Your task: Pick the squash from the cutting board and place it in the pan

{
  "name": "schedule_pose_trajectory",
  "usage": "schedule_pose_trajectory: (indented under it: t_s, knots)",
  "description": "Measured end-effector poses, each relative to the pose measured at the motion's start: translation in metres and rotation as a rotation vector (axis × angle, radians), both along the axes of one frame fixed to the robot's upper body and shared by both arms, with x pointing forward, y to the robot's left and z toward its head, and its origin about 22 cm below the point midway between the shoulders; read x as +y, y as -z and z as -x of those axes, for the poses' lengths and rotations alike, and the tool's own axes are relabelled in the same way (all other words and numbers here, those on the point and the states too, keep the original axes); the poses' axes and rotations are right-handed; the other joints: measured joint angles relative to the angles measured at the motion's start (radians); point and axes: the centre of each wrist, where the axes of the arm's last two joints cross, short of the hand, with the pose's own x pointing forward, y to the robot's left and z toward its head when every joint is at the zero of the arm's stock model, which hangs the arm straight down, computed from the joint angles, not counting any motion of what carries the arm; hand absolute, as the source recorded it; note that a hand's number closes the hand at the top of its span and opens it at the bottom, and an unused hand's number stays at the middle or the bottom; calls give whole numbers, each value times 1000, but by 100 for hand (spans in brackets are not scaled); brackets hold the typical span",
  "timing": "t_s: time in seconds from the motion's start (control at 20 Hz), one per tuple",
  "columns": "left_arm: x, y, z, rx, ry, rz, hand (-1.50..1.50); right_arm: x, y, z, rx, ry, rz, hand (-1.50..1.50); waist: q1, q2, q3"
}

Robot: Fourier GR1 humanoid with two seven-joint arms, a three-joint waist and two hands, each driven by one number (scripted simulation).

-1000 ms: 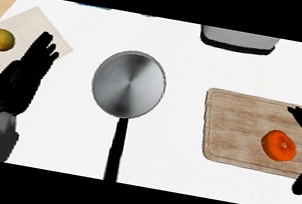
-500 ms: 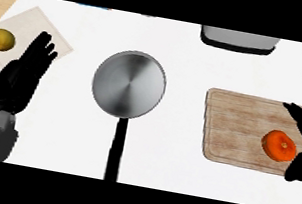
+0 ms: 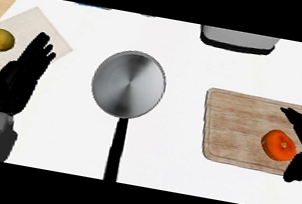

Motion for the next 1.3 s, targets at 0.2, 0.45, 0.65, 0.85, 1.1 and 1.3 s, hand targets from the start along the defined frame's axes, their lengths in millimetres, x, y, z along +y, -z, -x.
schedule_pose_trajectory:
  t_s: [0.2,0.45,0.65,0.85,1.1,1.3]
  knots:
    - [-4,0,0,-3,6,5,0,5,14,-6,-6,-2,-25,-150,1,0,0]
    - [-9,2,1,-1,8,8,0,5,35,-12,5,6,-44,-150,1,0,0]
    - [-9,1,3,-7,7,8,0,10,39,-21,10,-41,-62,150,2,-1,-1]
    - [-2,3,-1,-4,5,8,0,5,45,-23,-16,-85,-71,150,0,-2,-3]
    - [-5,7,2,-5,6,3,0,3,55,-25,-51,-103,-94,150,2,-4,-7]
    - [-10,4,1,-3,1,3,0,-1,55,-22,-89,-101,-119,150,-1,-4,-7]
